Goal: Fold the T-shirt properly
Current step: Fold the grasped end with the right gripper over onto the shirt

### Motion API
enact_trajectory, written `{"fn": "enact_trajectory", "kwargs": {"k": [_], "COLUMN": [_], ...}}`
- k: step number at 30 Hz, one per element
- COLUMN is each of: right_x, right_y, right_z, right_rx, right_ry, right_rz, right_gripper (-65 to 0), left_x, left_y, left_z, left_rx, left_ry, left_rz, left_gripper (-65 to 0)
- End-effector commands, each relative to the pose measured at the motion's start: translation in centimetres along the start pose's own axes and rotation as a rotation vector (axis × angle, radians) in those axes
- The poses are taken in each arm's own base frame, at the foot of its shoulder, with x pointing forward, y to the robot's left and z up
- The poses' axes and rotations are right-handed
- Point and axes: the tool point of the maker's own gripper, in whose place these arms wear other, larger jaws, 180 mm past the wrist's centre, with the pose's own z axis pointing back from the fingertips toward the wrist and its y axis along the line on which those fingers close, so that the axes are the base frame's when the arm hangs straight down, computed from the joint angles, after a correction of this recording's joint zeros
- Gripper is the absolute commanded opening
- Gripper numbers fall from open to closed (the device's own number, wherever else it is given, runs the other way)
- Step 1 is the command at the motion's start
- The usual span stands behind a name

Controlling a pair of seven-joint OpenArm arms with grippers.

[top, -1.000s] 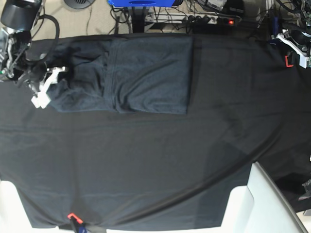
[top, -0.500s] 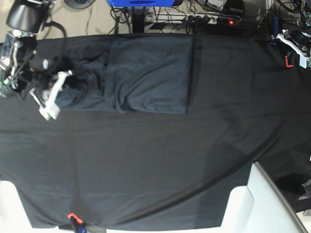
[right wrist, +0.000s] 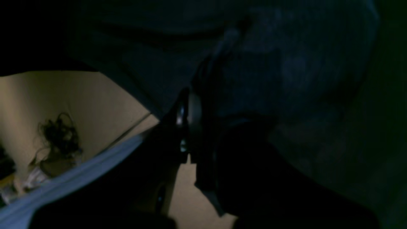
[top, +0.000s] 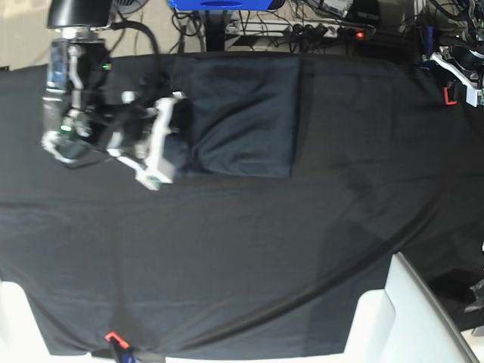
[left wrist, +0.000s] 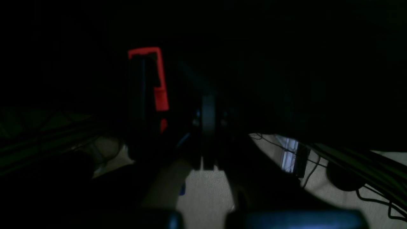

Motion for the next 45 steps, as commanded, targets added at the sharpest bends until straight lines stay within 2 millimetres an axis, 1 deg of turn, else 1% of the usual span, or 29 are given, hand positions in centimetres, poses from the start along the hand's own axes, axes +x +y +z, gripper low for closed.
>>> {"fn": "enact_trajectory", "kwargs": {"k": [1, 4, 7, 9, 13, 14, 17, 22, 26, 28, 32, 35, 40, 45], "right_x": [1.8, 2.9, 3.6, 3.7, 4.3, 4.4, 4.7, 5.8, 7.1, 7.4, 6.9, 6.6, 6.8, 7.3], "right_y": [1.2, 3.7, 5.7, 5.8, 5.2, 5.5, 7.5, 9.5, 10.6, 10.6, 10.2, 9.3, 8.8, 7.9], "right_z": [0.1, -1.1, -1.9, -2.1, -2.9, -3.3, -4.3, -4.9, -5.1, -5.8, -7.8, -8.7, -9.0, -9.0], "right_rx": [0.025, 0.066, 0.090, 0.083, 0.082, 0.088, 0.112, 0.094, 0.087, 0.077, 0.045, 0.012, -0.009, -0.062], "right_ry": [-0.054, -0.068, -0.069, -0.068, -0.041, -0.026, 0.017, 0.048, 0.045, 0.057, 0.087, 0.084, 0.062, 0.032], "right_rz": [0.017, -0.015, -0.045, -0.074, -0.082, -0.065, 0.018, 0.004, -0.005, -0.036, -0.102, -0.183, -0.216, -0.321], "right_gripper": [-64.8, -64.8, -64.8, -64.8, -64.8, -64.8, -64.8, -64.8, -64.8, -64.8, -64.8, -64.8, -64.8, -64.8], "left_x": [1.4, 1.4, 1.6, 1.6, 1.8, 2.3, 2.9, 3.2, 3.1, 3.0, 3.1, 3.1, 3.1, 3.1], "left_y": [0.8, 0.8, 0.7, 0.7, 0.8, 0.8, 0.7, 0.6, 0.6, 0.7, 0.7, 0.7, 0.7, 0.7], "left_z": [0.5, 0.5, 0.5, 0.5, 0.5, 0.4, 0.2, 0.1, 0.1, 0.1, 0.1, 0.1, 0.1, 0.1], "left_rx": [0.013, 0.013, 0.013, 0.013, 0.013, 0.013, 0.013, 0.012, 0.012, 0.012, 0.012, 0.012, 0.012, 0.012], "left_ry": [-0.034, -0.034, -0.039, -0.039, -0.043, -0.055, -0.068, -0.073, -0.072, -0.070, -0.071, -0.071, -0.070, -0.070], "left_rz": [-0.026, -0.026, -0.028, -0.028, -0.032, -0.031, -0.029, -0.031, -0.030, -0.029, -0.030, -0.030, -0.028, -0.028], "left_gripper": [-65.0, -65.0, -65.0, -65.0, -65.0, -65.0, -65.0, -65.0, -65.0, -65.0, -65.0, -65.0, -65.0, -65.0]}}
